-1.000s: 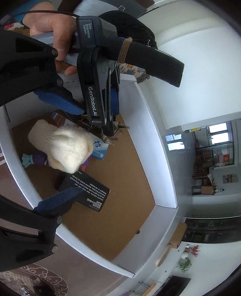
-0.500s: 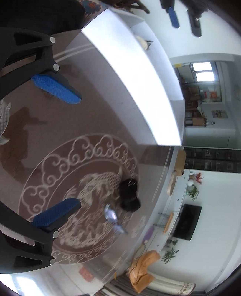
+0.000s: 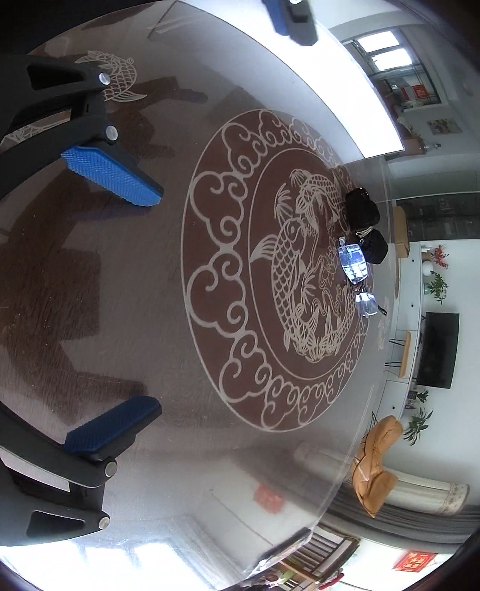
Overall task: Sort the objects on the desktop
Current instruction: 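Move the right gripper toward the clear glasses while the left gripper approaches the black pouch, then close the right gripper on the clear glasses' bridge and lift them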
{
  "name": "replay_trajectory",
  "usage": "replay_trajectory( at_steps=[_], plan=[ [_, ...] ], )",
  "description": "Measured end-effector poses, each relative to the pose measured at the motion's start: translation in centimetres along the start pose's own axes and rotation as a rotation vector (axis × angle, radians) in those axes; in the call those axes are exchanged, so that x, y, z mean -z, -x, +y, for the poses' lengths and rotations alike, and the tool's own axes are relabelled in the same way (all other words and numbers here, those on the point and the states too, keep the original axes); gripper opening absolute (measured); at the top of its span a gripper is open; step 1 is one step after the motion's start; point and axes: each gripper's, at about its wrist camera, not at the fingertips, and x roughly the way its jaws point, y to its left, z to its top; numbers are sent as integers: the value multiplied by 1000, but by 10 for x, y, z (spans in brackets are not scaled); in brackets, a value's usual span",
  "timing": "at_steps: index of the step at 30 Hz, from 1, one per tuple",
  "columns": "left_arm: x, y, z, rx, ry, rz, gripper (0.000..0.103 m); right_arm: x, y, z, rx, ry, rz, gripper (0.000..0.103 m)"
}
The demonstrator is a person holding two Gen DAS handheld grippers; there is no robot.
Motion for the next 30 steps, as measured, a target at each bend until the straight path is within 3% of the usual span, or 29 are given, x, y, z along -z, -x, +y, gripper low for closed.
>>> replay_trajectory(
  at_steps=[6, 12, 17, 23, 27, 28, 30],
  plan=[
    [9, -44, 16, -83, 4, 91, 95, 0, -1, -1, 2, -13, 1, 103],
    [11, -50, 16, -176, -79, 45, 96, -9, -10, 1, -6, -8, 6, 103],
    [12, -52, 15, -166, -82, 50, 100, -61, -48, 17, -39, 27, 5, 103],
    [11, -56, 13, -158, -90, 58, 103, -149, -112, 51, -26, 21, 20, 103],
    [11, -55, 13, -153, -88, 57, 103, -188, -140, 52, 4, -20, 12, 103],
    [11, -55, 13, -151, -88, 56, 103, -192, -143, 47, 21, -48, 7, 101],
    [11, -55, 13, -150, -88, 57, 103, -195, -142, 36, 48, -89, -20, 84]
  ],
)
